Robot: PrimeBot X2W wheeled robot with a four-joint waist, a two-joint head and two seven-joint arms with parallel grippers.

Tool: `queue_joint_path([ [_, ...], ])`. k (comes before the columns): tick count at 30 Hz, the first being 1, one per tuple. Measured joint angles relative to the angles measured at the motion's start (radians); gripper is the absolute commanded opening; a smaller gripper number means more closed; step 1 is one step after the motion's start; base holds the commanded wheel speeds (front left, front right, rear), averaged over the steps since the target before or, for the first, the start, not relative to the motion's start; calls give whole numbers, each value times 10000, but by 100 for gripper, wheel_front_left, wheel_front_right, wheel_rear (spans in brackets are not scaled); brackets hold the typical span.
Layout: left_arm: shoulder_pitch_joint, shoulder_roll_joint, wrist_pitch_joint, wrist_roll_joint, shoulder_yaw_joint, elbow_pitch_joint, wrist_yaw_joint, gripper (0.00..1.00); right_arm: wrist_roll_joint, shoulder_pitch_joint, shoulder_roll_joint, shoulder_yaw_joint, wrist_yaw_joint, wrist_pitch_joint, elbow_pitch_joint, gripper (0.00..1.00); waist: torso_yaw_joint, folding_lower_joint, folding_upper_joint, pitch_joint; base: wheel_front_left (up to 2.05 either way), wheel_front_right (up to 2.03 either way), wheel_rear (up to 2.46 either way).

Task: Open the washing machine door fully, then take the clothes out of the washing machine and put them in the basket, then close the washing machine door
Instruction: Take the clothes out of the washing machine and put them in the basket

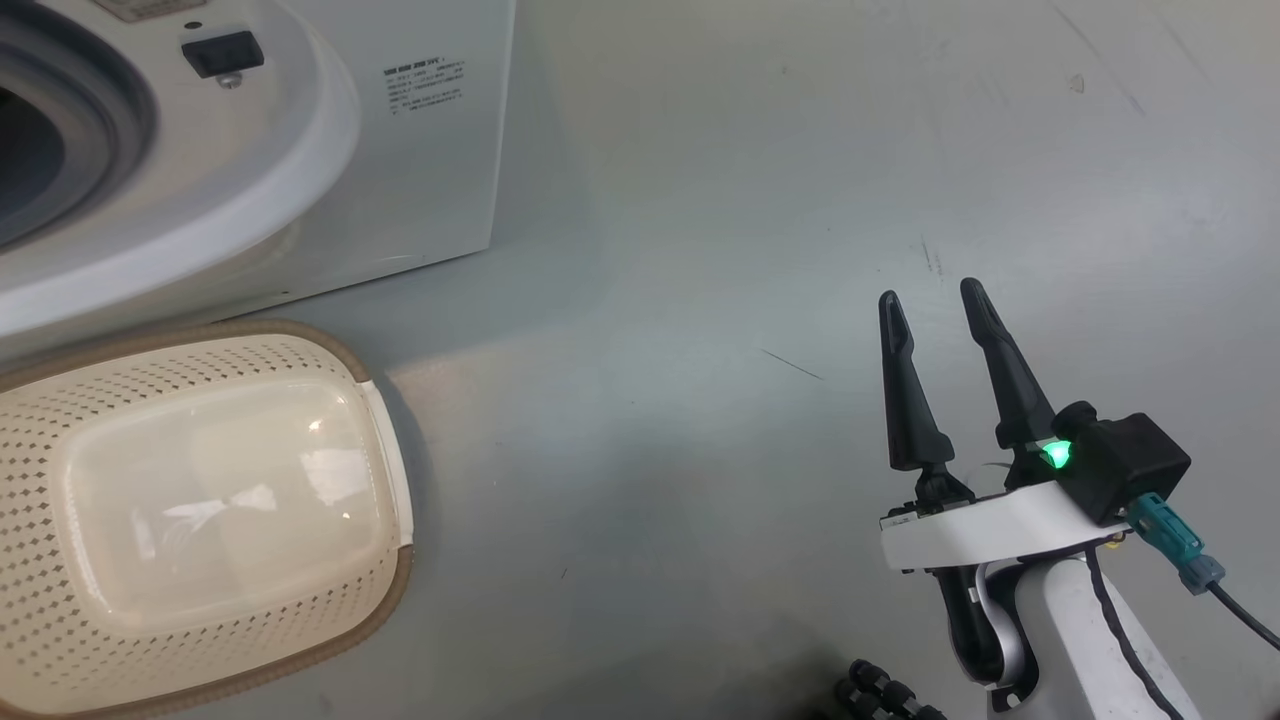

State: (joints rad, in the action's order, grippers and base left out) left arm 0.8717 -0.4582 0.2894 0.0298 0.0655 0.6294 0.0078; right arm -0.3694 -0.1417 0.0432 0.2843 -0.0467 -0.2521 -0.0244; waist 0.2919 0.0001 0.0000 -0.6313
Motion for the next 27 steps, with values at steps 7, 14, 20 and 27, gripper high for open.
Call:
queue_joint_path([
  [7,313,-4,221,-150,-54,504,240,100,-84,-92,-2,104,0,0,-12,100,-29,0,0,-61,0,0,0],
  [14,598,35,587,-174,-86,1007,242,20,-84,-207,-2,104,-2,0,-31,100,-78,-1,0,-78,0,0,0],
  [20,722,176,593,-73,-136,1179,240,0,-88,-208,0,67,-77,0,-46,100,-132,0,0,-68,0,0,0],
  [27,766,523,54,6,-205,1515,240,0,-111,-221,0,-102,-90,0,-31,100,-276,0,0,143,0,0,0],
])
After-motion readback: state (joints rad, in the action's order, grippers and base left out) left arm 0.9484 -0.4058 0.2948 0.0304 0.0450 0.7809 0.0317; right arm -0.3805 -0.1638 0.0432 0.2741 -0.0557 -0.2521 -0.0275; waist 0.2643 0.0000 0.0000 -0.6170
